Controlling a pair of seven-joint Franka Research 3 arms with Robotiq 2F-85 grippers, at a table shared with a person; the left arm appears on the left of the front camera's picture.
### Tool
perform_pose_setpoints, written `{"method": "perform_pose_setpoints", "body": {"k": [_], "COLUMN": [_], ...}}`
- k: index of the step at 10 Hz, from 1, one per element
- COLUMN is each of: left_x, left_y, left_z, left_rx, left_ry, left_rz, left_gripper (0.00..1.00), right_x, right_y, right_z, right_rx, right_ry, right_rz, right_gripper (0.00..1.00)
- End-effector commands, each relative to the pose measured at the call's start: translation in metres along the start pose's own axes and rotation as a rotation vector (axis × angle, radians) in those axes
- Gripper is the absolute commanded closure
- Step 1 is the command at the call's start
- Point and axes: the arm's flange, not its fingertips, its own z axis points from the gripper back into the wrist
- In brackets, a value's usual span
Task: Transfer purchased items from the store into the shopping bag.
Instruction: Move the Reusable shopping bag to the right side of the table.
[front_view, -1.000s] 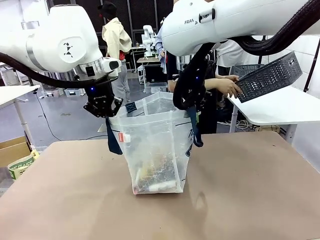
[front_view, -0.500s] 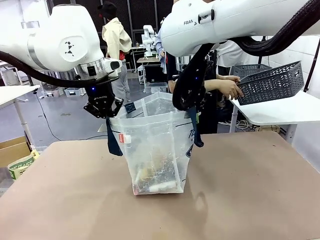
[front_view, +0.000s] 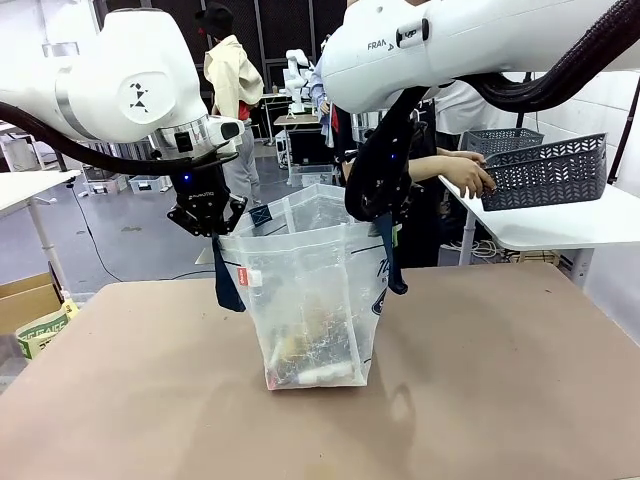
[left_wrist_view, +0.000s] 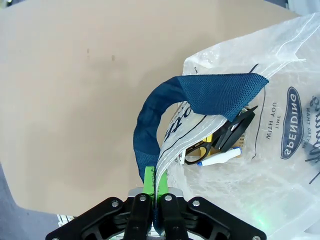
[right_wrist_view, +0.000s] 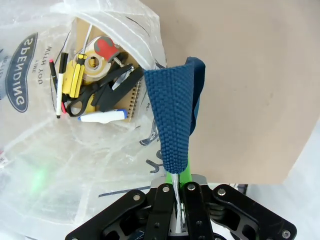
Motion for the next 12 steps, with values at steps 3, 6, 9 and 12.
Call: {"method": "perform_pose_setpoints", "body": {"k": [3, 6, 9, 12], "left_x": [0.0002, 0.0002, 0.0002, 0.0002], "left_y": [0.0023, 0.0023, 0.0023, 0.0023], "left_z": [0.0007, 0.0007, 0.0007, 0.0007], "left_rx": [-0.003, -0.003, -0.003, -0.003], "left_ry": [-0.015, -0.015, -0.015, -0.015], "left_rz": [-0.010, -0.010, -0.010, -0.010], "left_gripper": [1.00, 1.00, 1.00, 1.00], "right_x": [0.0003, 0.0003, 0.0003, 0.0003], "right_y": [-0.0013, -0.0013, -0.0013, -0.0013], "right_z": [0.0013, 0.0013, 0.0013, 0.0013], "right_rx": [0.007, 0.007, 0.007, 0.007], "right_ry": [-0.005, -0.005, -0.005, -0.005], "right_rz": [-0.003, -0.003, -0.003, -0.003], "right_gripper": [1.00, 1.00, 1.00, 1.00]}}
